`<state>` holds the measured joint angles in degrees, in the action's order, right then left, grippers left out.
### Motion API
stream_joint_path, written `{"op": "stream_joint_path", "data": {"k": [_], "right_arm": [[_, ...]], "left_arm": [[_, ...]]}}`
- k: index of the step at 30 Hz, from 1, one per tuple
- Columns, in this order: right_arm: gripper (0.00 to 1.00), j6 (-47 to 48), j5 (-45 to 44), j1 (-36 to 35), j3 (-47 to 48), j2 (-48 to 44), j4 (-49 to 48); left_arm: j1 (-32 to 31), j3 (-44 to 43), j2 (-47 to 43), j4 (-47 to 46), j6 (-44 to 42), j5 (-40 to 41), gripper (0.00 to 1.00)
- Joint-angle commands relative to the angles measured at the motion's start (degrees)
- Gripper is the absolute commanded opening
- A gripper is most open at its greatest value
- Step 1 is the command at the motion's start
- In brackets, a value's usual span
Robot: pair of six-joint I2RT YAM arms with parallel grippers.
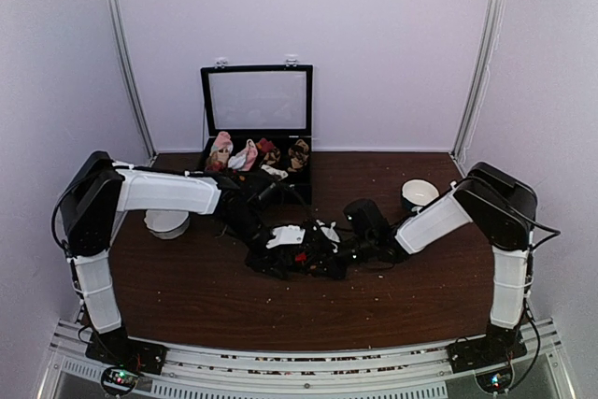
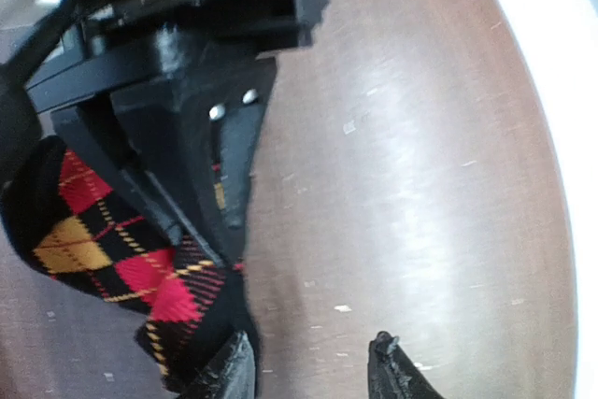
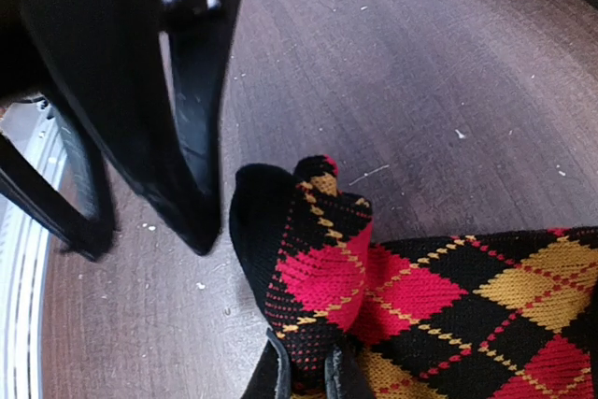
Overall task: Roll the socks
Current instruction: Roll the sock at the center of the board.
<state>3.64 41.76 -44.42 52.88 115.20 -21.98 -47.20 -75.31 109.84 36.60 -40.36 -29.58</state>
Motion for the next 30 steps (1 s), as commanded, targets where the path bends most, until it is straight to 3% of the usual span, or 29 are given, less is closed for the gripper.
{"op": "stream_joint_path", "data": {"k": [1, 4, 7, 9, 14, 17, 22, 30], "right_arm": [[0.0, -0.1, -3.47, 1.73, -1.3, 6.44, 16.92], [0.0, 0.31, -2.73, 1.8, 0.33, 7.52, 19.18], [0.0, 1.06, -1.95, 1.87, 1.71, 7.61, 22.03], [0.0, 1.21, -1.9, 1.91, 1.84, 7.06, 22.79], [0.0, 0.56, -1.15, 1.88, -0.02, 5.58, 20.87], [0.0, 0.36, 0.07, 1.9, 0.13, 5.54, 20.9], [0.0, 0.48, 1.27, 1.8, 0.09, 5.6, 20.78], [0.0, 1.19, 2.25, 1.62, 2.26, 7.31, 22.86]], "left_arm": [[-0.24, 1.31, 0.16, -9.98, -2.93, 10.31, 0.44], [-0.51, -0.05, -0.62, -10.26, -3.26, 10.46, 0.44], [-0.05, -5.44, -1.47, -3.3, -1.48, 6.02, 0.44], [1.33, -8.52, -1.2, -3.96, 1.52, 3.54, 0.44], [6.62, -19.04, 8.05, -7.02, 16.7, 1.75, 0.42], [6.7, -23.51, 13.57, -5.19, 19.01, 3.43, 0.42], [6.76, -23.23, 16.82, -6.52, 23.54, -0.79, 0.43], [7.03, -26.08, 21.57, -6.4, 29.85, -14.59, 0.44]]}}
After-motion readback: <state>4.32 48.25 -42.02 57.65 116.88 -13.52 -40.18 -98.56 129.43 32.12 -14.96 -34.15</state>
